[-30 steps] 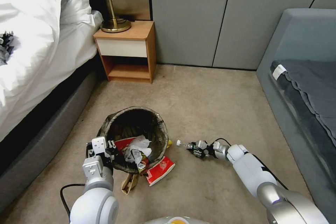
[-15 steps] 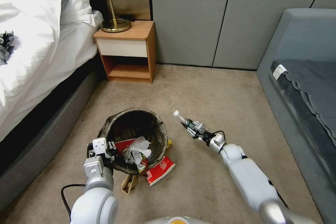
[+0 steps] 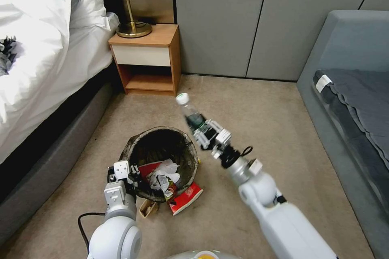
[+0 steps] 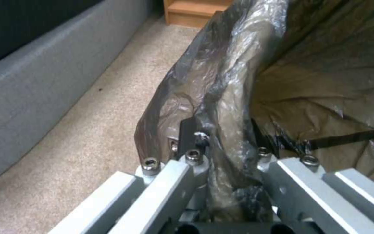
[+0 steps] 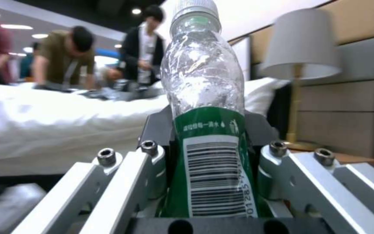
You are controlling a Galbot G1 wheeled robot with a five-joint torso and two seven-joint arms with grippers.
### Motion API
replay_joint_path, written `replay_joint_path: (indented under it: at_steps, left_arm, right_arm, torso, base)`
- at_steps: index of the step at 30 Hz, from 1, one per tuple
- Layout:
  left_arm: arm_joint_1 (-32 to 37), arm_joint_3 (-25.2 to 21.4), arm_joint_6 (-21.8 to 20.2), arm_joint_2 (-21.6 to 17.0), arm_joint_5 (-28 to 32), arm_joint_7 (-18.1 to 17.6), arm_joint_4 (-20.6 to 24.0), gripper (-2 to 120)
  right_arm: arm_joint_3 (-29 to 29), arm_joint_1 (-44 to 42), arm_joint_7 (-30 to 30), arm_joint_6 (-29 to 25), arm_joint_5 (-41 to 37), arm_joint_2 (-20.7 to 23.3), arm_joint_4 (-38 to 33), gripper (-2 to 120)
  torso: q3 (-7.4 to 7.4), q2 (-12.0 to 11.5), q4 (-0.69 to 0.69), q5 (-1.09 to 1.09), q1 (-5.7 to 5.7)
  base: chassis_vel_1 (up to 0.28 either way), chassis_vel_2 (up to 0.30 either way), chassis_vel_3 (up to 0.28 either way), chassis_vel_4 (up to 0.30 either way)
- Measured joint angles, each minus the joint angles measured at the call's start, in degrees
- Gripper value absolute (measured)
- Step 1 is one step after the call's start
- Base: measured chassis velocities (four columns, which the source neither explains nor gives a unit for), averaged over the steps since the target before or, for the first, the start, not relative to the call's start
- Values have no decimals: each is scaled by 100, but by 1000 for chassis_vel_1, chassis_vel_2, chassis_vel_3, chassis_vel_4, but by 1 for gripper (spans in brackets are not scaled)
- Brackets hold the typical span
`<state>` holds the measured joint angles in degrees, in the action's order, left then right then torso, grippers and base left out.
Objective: Pick up the trash bin, then pick up the garbage from the floor and place it into the trash bin.
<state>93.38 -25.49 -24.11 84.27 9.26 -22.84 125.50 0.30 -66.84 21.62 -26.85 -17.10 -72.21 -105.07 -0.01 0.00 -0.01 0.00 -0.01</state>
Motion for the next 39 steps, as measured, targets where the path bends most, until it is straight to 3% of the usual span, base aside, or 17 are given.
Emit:
replay_joint_path:
  at_steps: [5,12,23,29,39]
  left_arm:
    - [52,52,0,-18,-5,1,11,1]
    - [147,90,-1,-18,-7,5,139,1]
    - [176,126,-6,8,-14,8,207,1]
    - [169,124,-6,1,-11,9,210,1]
    - [130,97,-12,-15,14,10,210,1]
  right_arm:
    - [-415,-67,-23,6,294,-50,43,22]
    - [-708,195,-23,-90,532,-265,841,22]
    - [-672,403,12,-247,690,-466,1682,22]
    - [-602,398,19,-257,743,-453,1752,22]
    - [-594,294,9,-283,813,-391,1651,54]
  torso:
    - [0,0,1,-1,0]
    - [1,0,1,-1,0]
    - [1,0,1,0,0]
    - [1,0,1,0,0]
    - [0,0,0,0,1]
  base:
    - [0,0,0,0]
    - [0,0,0,0]
    - [0,0,0,0]
    - [0,0,0,0]
    - [0,0,0,0]
